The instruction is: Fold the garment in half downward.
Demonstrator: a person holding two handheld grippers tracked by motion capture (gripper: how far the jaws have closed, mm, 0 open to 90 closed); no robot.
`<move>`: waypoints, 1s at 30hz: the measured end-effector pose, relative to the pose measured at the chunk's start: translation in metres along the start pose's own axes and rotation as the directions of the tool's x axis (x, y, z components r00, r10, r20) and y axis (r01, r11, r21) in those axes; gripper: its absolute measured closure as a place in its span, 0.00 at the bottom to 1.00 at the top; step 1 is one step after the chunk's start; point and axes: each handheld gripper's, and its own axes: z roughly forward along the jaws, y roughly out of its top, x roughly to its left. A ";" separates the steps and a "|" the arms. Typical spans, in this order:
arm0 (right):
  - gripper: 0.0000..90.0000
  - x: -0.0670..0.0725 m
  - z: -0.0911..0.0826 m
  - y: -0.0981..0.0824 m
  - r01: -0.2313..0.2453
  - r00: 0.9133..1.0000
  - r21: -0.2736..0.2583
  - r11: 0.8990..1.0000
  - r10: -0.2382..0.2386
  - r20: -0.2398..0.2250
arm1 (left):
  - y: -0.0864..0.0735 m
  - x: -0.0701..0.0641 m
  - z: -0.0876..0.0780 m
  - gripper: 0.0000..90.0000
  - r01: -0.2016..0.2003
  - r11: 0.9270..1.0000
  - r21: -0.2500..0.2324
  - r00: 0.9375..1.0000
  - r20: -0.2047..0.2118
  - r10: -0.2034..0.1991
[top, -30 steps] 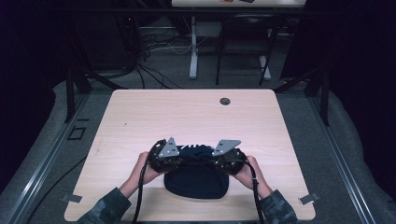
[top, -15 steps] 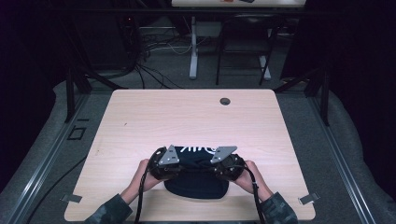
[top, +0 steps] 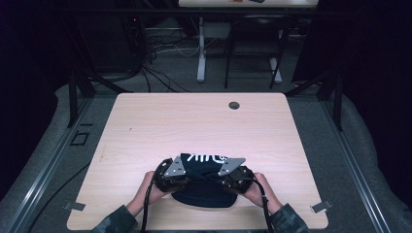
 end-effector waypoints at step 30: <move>0.57 0.009 -0.021 -0.008 -0.038 0.994 -0.019 0.999 0.036 -0.100 | -0.009 -0.009 -0.012 0.50 0.016 0.999 0.037 0.996 0.092 -0.020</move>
